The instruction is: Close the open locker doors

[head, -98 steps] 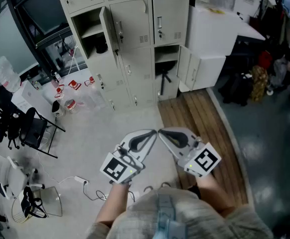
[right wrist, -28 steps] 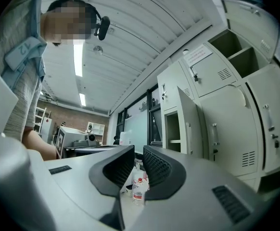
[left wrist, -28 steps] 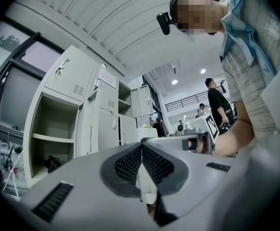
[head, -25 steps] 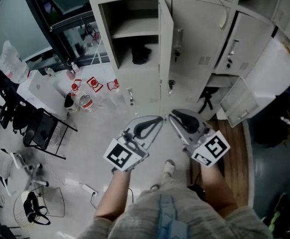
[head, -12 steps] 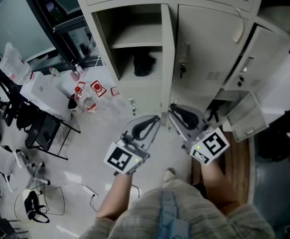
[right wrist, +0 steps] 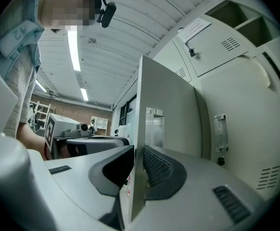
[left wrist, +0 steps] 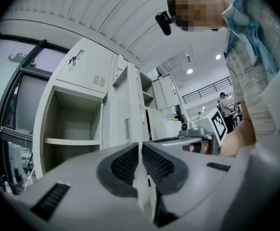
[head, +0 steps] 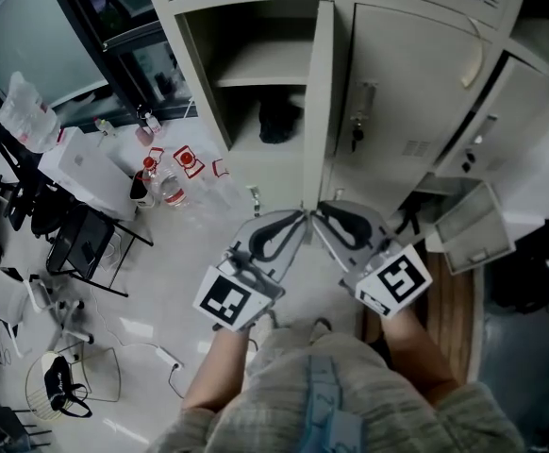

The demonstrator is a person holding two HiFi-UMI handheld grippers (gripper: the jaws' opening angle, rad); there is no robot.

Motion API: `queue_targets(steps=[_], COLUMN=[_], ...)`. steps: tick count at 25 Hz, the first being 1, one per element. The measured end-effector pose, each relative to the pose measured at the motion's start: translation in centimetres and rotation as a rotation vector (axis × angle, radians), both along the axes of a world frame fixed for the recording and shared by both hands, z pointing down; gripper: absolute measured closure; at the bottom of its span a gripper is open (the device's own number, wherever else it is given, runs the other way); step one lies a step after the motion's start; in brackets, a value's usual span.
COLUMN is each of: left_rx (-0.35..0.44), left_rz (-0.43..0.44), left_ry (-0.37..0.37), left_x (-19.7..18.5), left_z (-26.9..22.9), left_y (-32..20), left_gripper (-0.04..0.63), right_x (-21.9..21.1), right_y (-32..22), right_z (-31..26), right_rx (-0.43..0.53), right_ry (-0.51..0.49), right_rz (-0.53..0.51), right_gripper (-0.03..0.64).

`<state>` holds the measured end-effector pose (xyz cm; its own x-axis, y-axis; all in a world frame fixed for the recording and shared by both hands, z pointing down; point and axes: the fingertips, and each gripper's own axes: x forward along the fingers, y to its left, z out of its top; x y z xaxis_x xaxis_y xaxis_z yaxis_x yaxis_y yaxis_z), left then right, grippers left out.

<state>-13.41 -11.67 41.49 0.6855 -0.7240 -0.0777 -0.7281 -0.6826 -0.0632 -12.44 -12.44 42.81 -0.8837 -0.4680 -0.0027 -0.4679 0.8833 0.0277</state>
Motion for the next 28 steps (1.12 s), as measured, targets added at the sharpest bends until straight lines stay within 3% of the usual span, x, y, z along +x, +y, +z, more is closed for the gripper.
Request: queue_targets(steps=[19, 28], left_rx=[-0.002, -0.003], left_rz=[0.045, 0.046], left_ry=[-0.025, -0.021], left_x=[-9.5, -12.6], left_z=[-0.2, -0.1], left_y=[-3.4, -5.4], left_gripper=[0.589, 0.589], right_x=[-9.6, -11.6], right_y=[-1.9, -3.8], right_z=[-0.1, -0.1], right_rx=[-0.012, -0.039], right_ry=[0.020, -0.006], right_rz=[0.002, 0.047], right_gripper=[0.578, 0.580])
